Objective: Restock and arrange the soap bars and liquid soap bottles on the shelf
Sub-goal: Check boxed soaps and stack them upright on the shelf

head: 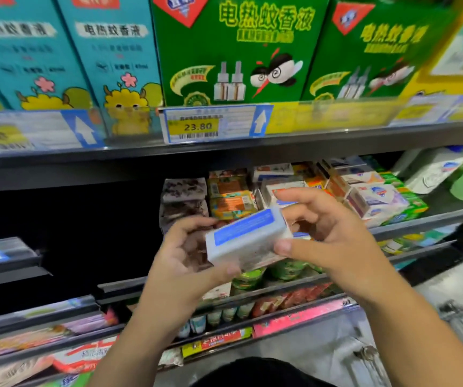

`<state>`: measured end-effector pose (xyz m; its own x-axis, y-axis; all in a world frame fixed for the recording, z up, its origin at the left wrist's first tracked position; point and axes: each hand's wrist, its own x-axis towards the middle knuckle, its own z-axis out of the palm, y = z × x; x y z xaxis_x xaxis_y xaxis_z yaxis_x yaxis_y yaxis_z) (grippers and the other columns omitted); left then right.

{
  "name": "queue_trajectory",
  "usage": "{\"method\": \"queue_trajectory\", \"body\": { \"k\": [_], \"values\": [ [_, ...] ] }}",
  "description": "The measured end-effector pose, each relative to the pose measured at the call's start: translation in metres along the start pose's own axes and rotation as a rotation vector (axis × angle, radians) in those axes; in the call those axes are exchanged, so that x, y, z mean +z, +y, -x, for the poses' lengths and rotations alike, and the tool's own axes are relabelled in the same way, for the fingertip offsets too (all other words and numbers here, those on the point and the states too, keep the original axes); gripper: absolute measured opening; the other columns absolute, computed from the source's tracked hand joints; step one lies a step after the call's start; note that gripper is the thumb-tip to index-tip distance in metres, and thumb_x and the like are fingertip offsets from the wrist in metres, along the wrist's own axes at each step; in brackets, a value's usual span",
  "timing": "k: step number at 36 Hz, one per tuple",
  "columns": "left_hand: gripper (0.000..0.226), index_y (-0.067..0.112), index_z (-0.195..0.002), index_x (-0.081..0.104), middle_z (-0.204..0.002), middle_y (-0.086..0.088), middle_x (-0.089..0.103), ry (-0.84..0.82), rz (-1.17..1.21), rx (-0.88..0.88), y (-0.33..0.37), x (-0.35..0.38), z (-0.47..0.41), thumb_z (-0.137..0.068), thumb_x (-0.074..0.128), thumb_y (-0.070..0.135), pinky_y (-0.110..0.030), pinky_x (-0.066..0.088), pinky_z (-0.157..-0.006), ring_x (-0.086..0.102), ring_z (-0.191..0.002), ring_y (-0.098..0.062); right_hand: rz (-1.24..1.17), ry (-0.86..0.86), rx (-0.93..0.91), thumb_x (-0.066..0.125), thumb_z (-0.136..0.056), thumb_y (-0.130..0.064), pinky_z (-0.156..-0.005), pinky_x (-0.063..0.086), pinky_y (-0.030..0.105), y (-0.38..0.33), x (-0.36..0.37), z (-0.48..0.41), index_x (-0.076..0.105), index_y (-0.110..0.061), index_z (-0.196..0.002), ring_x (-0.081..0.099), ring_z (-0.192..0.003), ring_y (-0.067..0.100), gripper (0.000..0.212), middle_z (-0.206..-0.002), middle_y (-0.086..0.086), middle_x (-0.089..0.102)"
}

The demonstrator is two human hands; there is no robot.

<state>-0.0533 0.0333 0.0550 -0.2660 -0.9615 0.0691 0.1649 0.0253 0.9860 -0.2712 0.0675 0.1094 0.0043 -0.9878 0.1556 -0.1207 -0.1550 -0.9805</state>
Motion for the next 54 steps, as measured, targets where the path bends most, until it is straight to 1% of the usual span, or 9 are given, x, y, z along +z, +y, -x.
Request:
{"method": "queue_trajectory", "body": {
  "k": [6,10,15,21,27,35,41,47,54],
  "values": [
    [0.061,0.017,-0.112,0.063,-0.092,-0.004,0.075,-0.018,0.115,-0.254,0.02,0.01,-0.01,-0.057,0.089,0.014,-0.03,0.057,-0.06,0.073,-0.085,-0.023,-0.07,0.05,0.26,0.078,-0.071,-0.032,-0.069,0.048,0.017,0.001,0.002,-0.002,0.07,-0.019,-0.107,0.064,-0.075,0.01,0.039,-0.075,0.006,0.069],
    [0.043,0.007,-0.105,0.068,-0.071,-0.01,0.07,-0.039,0.052,-0.553,0.014,0.02,-0.011,-0.076,0.068,0.039,-0.028,0.041,-0.048,0.058,-0.049,-0.02,-0.053,0.108,0.535,0.07,-0.083,-0.039,-0.068,0.05,0.024,0.019,0.012,0.005,0.077,-0.016,-0.089,0.065,-0.084,0.019,0.025,-0.092,0.015,0.074],
    [0.033,0.008,-0.106,0.067,-0.072,-0.016,0.069,-0.166,-0.079,-0.642,0.006,0.017,-0.011,-0.099,0.05,0.035,-0.024,0.035,-0.04,0.057,-0.046,-0.026,-0.097,0.113,0.696,0.065,-0.091,-0.038,-0.082,0.052,0.047,0.044,0.017,0.022,0.078,-0.015,-0.095,0.068,-0.083,0.029,0.027,-0.095,0.022,0.074],
    [0.018,0.019,-0.113,0.064,-0.084,-0.018,0.072,-0.251,-0.202,-0.458,0.012,0.007,-0.015,-0.096,0.062,0.022,-0.029,0.048,-0.046,0.061,-0.055,-0.021,-0.104,0.133,0.634,0.073,-0.081,-0.049,-0.068,0.049,0.03,0.037,0.01,0.024,0.078,-0.019,-0.101,0.06,-0.082,0.023,0.036,-0.102,0.021,0.072],
    [0.046,0.024,-0.12,0.058,-0.103,-0.004,0.073,-0.278,-0.195,-0.237,0.024,0.001,-0.019,-0.078,0.073,0.016,-0.042,0.061,-0.063,0.071,-0.084,-0.03,-0.297,0.13,0.574,0.05,-0.096,-0.045,-0.074,0.054,0.039,0.027,0.002,0.019,0.076,-0.012,-0.102,0.068,-0.082,0.023,0.042,-0.101,0.015,0.072],
    [0.05,0.042,-0.116,0.061,-0.116,0.031,0.062,-0.313,-0.517,0.231,0.011,-0.009,-0.016,-0.085,0.075,0.005,-0.01,0.048,-0.088,0.059,-0.113,0.006,-0.437,0.047,0.618,0.059,-0.086,-0.048,-0.059,0.062,0.031,0.018,0.012,0.014,0.061,-0.009,-0.121,0.072,-0.074,0.03,0.052,-0.104,0.017,0.073],
    [0.065,0.048,-0.131,0.054,-0.143,0.027,0.044,-0.437,-0.502,0.205,-0.001,-0.014,-0.018,-0.072,0.081,0.04,-0.033,0.045,-0.108,0.038,-0.139,0.0,-0.425,0.159,0.409,0.076,-0.072,-0.008,-0.067,0.059,0.036,0.025,0.011,0.015,0.063,-0.012,-0.107,0.07,-0.082,0.026,0.038,-0.101,0.018,0.072],
    [0.07,0.042,-0.125,0.05,-0.142,0.03,0.043,-0.308,-0.442,0.235,-0.007,-0.002,-0.019,-0.073,0.086,0.012,-0.003,0.042,-0.093,0.035,-0.129,0.022,-0.261,0.128,0.231,0.074,-0.072,-0.003,-0.079,0.055,0.03,0.031,0.013,0.03,0.062,-0.014,-0.12,0.068,-0.098,0.021,0.051,-0.112,0.008,0.072],
    [0.071,0.059,-0.133,0.044,-0.136,0.042,0.038,-0.454,-0.57,0.283,-0.021,0.014,-0.031,-0.075,0.077,0.034,-0.024,0.038,-0.111,0.038,-0.133,0.009,0.19,0.044,0.246,0.089,-0.067,-0.023,-0.097,0.052,0.046,0.038,-0.007,0.049,0.051,-0.04,-0.132,0.061,-0.119,0.019,0.077,-0.129,-0.005,0.062]
  ]
}}
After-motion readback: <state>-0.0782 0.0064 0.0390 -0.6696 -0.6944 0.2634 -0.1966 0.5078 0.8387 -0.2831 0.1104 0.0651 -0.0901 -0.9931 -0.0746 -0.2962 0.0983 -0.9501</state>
